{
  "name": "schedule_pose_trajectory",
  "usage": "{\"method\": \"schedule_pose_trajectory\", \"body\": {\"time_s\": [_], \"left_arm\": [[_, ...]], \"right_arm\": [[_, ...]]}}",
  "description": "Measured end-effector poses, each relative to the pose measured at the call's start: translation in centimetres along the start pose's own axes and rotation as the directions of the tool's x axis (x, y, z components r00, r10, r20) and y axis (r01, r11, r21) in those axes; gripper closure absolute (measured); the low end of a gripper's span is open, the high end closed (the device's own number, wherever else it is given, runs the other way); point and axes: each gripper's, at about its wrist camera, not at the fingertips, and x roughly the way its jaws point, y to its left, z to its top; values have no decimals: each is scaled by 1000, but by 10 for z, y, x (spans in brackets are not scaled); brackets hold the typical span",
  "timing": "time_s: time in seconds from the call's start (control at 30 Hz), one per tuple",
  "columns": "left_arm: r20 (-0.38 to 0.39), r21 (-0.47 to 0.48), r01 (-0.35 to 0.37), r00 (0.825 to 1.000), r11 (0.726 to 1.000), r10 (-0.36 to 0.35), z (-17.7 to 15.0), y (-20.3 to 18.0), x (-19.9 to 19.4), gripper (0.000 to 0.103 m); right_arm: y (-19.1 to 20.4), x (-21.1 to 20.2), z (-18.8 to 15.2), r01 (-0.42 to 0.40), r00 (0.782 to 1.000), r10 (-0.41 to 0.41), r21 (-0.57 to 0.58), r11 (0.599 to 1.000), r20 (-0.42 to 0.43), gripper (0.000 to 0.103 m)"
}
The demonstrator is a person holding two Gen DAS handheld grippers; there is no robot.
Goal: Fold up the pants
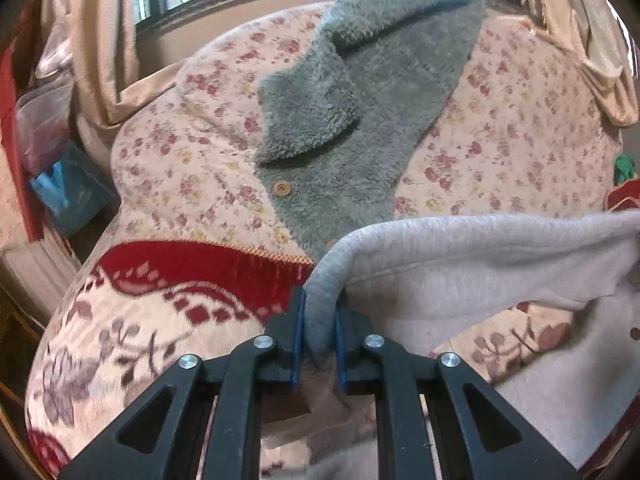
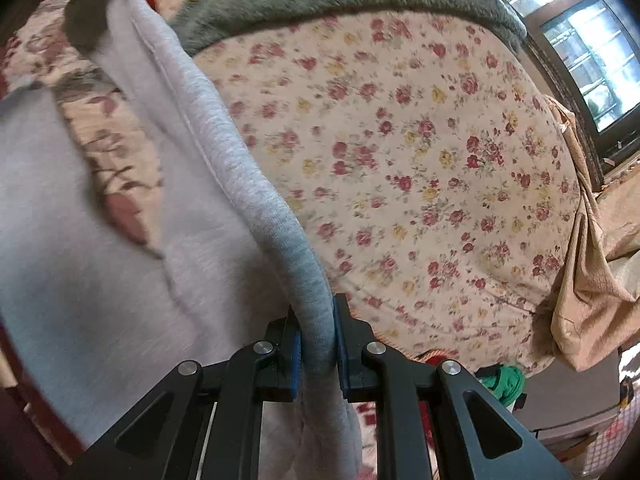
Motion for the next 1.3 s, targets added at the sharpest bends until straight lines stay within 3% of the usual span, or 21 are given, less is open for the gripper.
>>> {"method": "schedule_pose_trajectory", "body": {"time_s": [0.13,0.3,0.5,0.6,0.73,0.8,0.87,0.9,1.0,1.07,1.1,1.17,1.23,1.3], "left_arm": [[-2,-21,14,1000,1000,-14,-42,4,-32,90],[-64,-60,54,996,997,-58,-119,0,-55,90],[-94,-161,84,991,983,-100,-192,-1,-63,90],[-76,-250,97,990,963,-119,-215,11,-67,90],[-58,-287,139,985,948,-162,-231,16,-71,89],[-21,-322,165,983,932,-181,-236,18,-75,79],[-3,-372,179,981,911,-194,-238,21,-79,11],[-2,-401,171,982,900,-188,-239,23,-81,1],[34,-458,198,978,867,-206,-244,21,-93,1],[28,-478,174,983,861,-184,-245,16,-100,1],[37,-500,178,982,848,-184,-246,14,-103,1],[72,-568,201,978,798,-195,-249,12,-109,0],[109,-664,231,971,711,-213,-253,11,-110,0],[133,-744,255,962,618,-237,-256,11,-103,0]], "right_arm": [[35,-32,-28,-46,999,46,-51,998,5,90],[84,-49,-62,-149,989,146,-109,983,-28,90],[140,-35,-105,-304,950,290,-122,945,-115,90],[158,-29,-124,-354,931,339,-107,929,-139,90],[166,-29,-143,-410,905,395,-73,909,-159,89],[170,-21,-152,-411,902,396,-66,909,-171,89],[178,-11,-156,-415,899,397,-73,907,-184,85],[181,-9,-158,-409,903,391,-79,909,-177,83],[174,-16,-157,-425,898,410,-81,901,-157,80],[161,-23,-151,-462,880,454,-26,886,-140,72],[158,-27,-149,-485,868,480,-2,875,-129,63],[150,-39,-139,-569,819,571,54,821,-54,47],[150,-48,-129,-641,766,643,88,762,8,39],[154,-53,-112,-722,691,719,108,684,71,35]]}}
